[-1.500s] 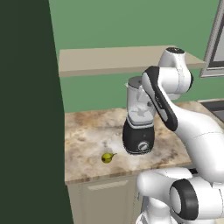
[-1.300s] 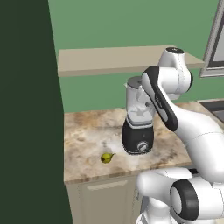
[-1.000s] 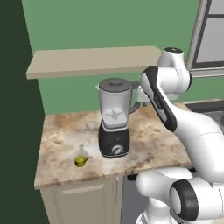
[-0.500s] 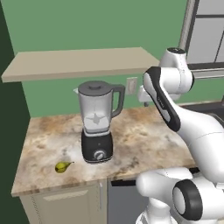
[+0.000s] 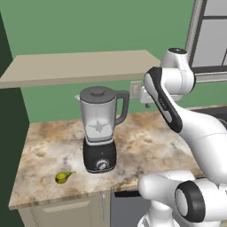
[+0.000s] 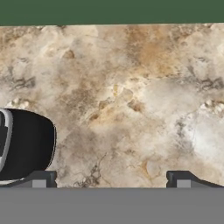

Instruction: Open the blender lid, put the pear in the blender, close the lid, and start the blender.

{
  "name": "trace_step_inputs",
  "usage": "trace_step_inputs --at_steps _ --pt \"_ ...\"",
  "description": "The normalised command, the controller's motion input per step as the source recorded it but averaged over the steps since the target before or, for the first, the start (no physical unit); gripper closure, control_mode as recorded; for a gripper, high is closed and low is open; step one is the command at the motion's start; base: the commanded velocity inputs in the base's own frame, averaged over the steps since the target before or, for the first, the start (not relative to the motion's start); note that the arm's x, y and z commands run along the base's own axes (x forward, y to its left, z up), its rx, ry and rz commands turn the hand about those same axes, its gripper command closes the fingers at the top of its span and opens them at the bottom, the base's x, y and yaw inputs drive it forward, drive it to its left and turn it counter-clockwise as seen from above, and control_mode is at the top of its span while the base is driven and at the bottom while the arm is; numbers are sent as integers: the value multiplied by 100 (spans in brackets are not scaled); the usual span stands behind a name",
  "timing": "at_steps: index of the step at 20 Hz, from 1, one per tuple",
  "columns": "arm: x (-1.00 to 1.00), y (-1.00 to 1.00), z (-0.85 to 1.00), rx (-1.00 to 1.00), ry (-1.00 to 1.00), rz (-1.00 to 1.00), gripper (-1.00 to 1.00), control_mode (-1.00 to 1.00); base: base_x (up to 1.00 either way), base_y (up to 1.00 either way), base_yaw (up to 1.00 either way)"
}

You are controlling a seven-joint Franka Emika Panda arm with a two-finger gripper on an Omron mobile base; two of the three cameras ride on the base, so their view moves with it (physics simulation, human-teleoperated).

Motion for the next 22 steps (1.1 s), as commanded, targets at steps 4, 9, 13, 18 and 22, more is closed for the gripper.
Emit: trace_step_inputs --at_steps 4,9,13,18,22 --pt "0 0 0 0 0 0 -100 100 0 0 0" --pt "0 0 0 0 0 0 -100 100 -3 0 0" --pt "-35 -4 0 8 -18 0 -100 -100 -5 -1 0" --pt "-59 16 77 3 -12 0 -100 -100 0 0 0" --pt "-48 68 100 0 -8 0 -100 -100 0 0 0"
